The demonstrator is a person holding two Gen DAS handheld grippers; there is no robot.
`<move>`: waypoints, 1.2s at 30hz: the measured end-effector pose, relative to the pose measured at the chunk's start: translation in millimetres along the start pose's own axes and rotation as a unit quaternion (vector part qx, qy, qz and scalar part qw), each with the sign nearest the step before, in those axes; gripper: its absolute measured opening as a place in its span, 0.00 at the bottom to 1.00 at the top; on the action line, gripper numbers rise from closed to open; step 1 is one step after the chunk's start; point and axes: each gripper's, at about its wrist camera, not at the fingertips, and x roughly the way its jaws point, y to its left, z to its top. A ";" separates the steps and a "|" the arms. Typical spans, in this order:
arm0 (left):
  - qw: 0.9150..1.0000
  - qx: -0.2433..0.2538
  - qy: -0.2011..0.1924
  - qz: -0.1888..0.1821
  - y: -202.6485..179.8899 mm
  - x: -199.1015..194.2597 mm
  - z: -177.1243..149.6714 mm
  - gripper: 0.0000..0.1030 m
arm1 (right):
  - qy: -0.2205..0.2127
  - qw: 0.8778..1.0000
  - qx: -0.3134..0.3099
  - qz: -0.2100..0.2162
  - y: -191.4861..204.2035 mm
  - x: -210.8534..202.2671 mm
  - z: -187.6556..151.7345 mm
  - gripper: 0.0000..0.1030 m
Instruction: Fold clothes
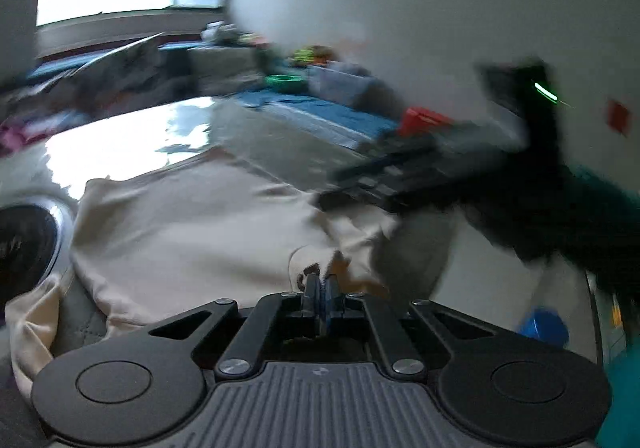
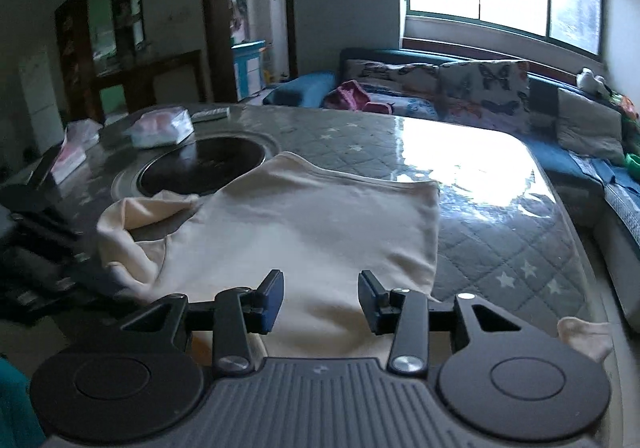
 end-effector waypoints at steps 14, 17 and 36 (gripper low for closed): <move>0.998 -0.035 -0.011 0.047 30.1 14.6 14.6 0.06 | 0.114 0.990 -0.067 0.052 33.9 14.4 -41.5 0.40; 0.991 -0.074 -0.008 0.110 55.5 28.6 27.4 0.11 | 0.103 0.991 -0.069 0.048 30.0 10.6 -32.1 0.41; 0.956 -0.155 -0.001 0.248 157.7 107.2 58.4 0.08 | 0.056 0.998 -0.002 -0.005 -44.9 76.0 23.7 0.45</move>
